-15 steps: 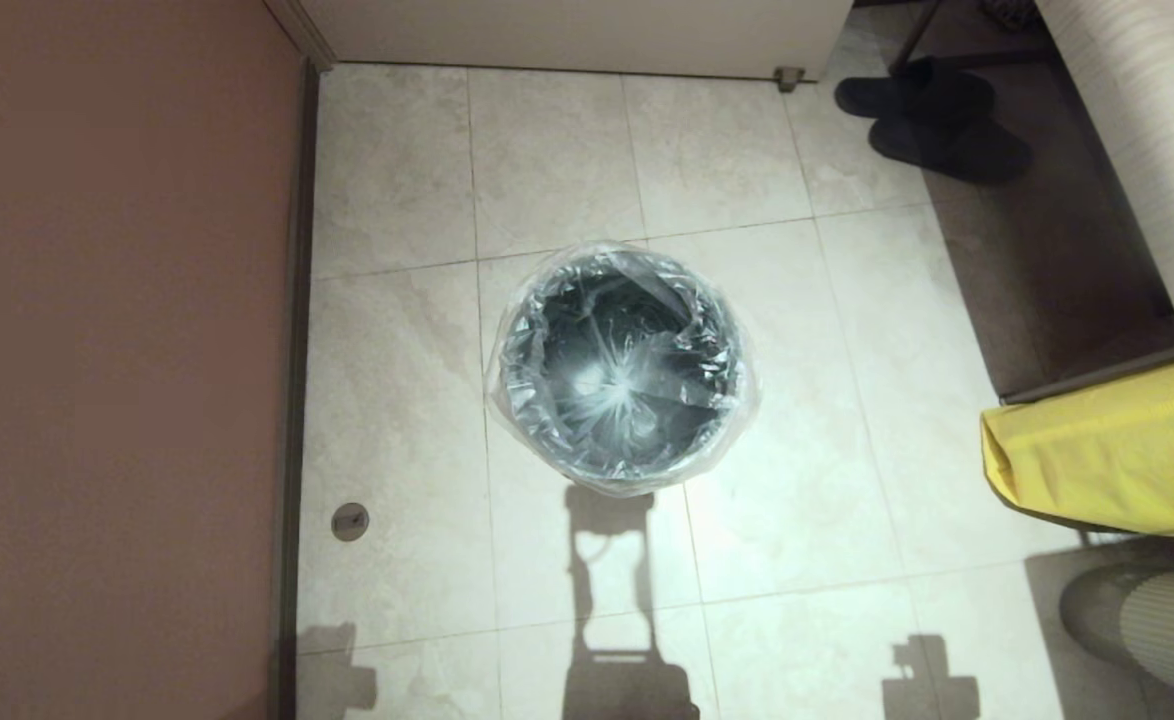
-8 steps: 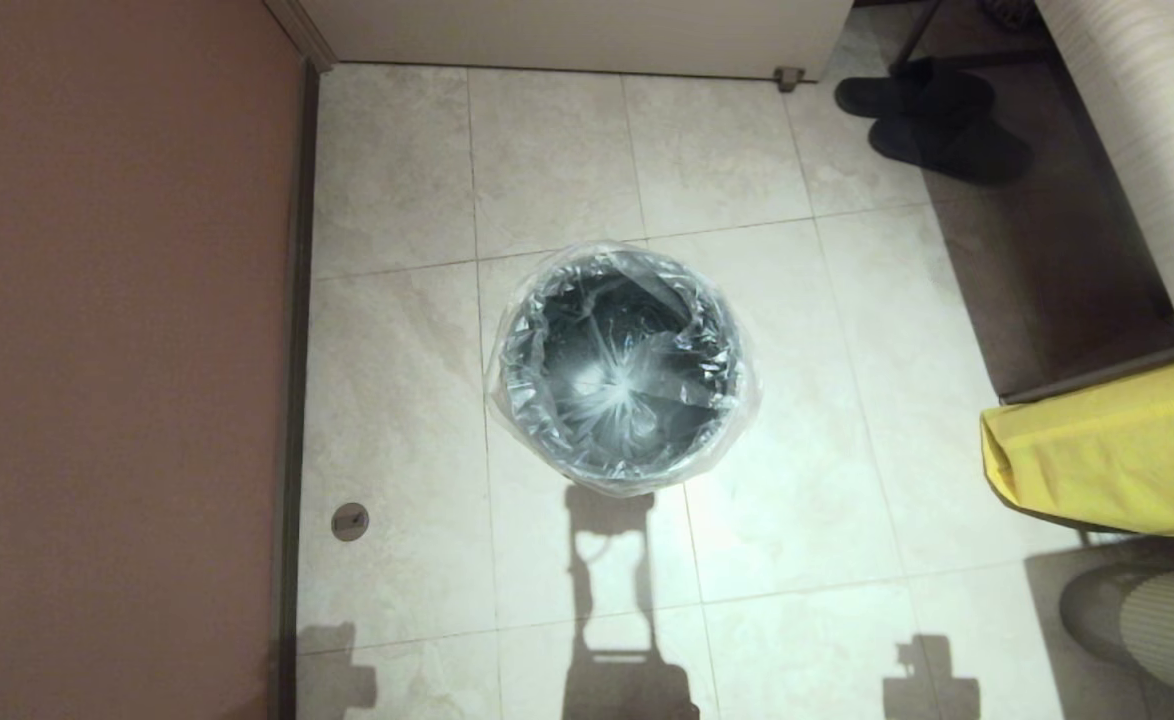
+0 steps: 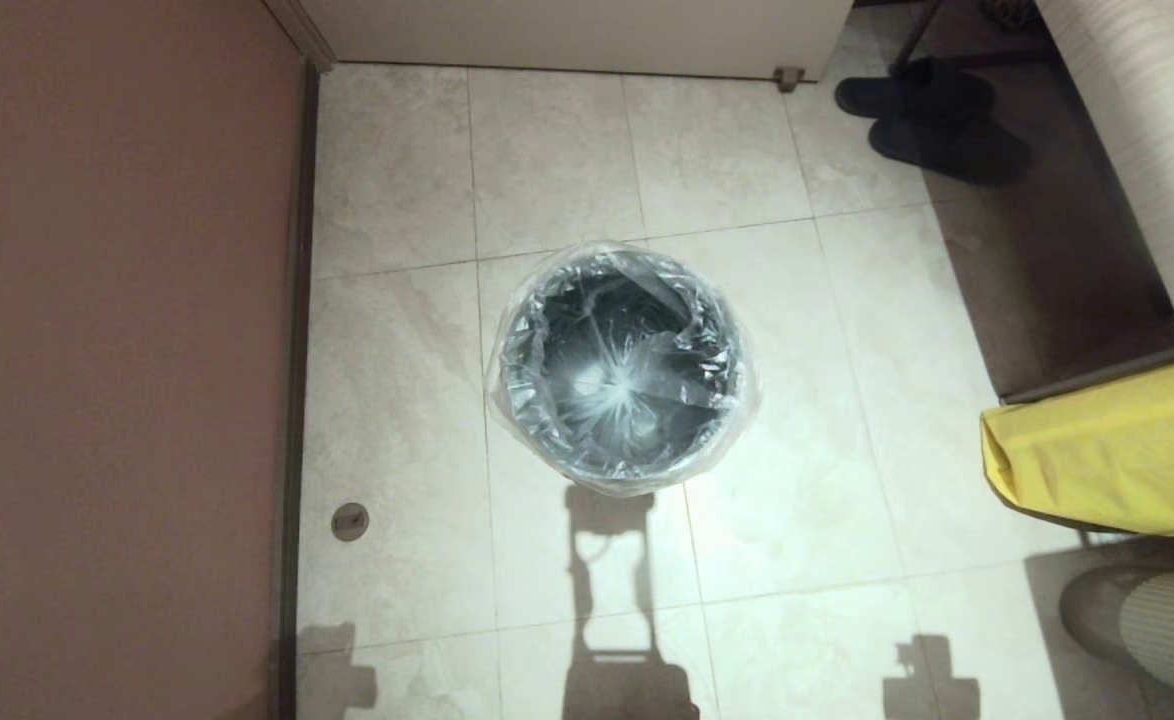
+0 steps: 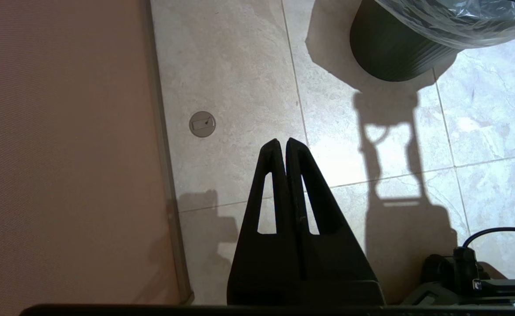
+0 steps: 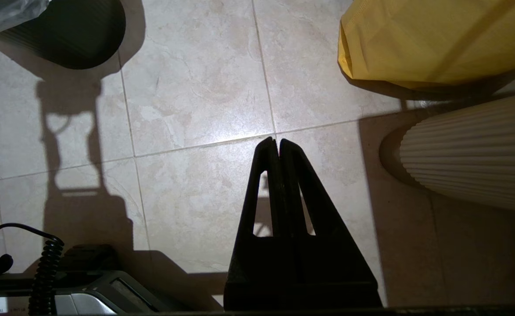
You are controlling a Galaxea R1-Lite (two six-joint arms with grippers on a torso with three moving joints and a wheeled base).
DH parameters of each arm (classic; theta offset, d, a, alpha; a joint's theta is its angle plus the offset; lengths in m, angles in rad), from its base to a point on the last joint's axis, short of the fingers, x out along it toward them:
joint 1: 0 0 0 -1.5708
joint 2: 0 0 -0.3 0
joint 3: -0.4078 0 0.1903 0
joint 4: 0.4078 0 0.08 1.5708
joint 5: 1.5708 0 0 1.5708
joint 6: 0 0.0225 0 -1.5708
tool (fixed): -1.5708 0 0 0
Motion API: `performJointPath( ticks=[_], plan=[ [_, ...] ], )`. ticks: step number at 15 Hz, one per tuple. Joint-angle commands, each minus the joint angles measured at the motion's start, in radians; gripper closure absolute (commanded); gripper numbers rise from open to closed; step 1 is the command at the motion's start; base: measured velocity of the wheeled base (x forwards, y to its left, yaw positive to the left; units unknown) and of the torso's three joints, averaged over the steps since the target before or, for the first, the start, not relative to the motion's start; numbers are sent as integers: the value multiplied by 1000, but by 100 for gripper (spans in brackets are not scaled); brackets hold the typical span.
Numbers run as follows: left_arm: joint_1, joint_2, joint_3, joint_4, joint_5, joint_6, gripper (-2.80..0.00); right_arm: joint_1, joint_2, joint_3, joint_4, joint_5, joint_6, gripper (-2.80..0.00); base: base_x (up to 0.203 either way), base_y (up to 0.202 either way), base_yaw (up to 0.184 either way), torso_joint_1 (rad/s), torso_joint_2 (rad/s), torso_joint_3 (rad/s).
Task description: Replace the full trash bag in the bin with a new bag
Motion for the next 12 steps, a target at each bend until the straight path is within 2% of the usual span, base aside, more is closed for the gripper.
performJointPath(
  ticks=[1,12],
  plan=[
    [0,2,0,1,0,1,0,0,2,-1,1,0,0,0,0,0,0,0,0,0],
    [0,2,0,0,1,1,0,0,2,-1,1,1,-2,0,0,0,0,0,0,0]
  ],
)
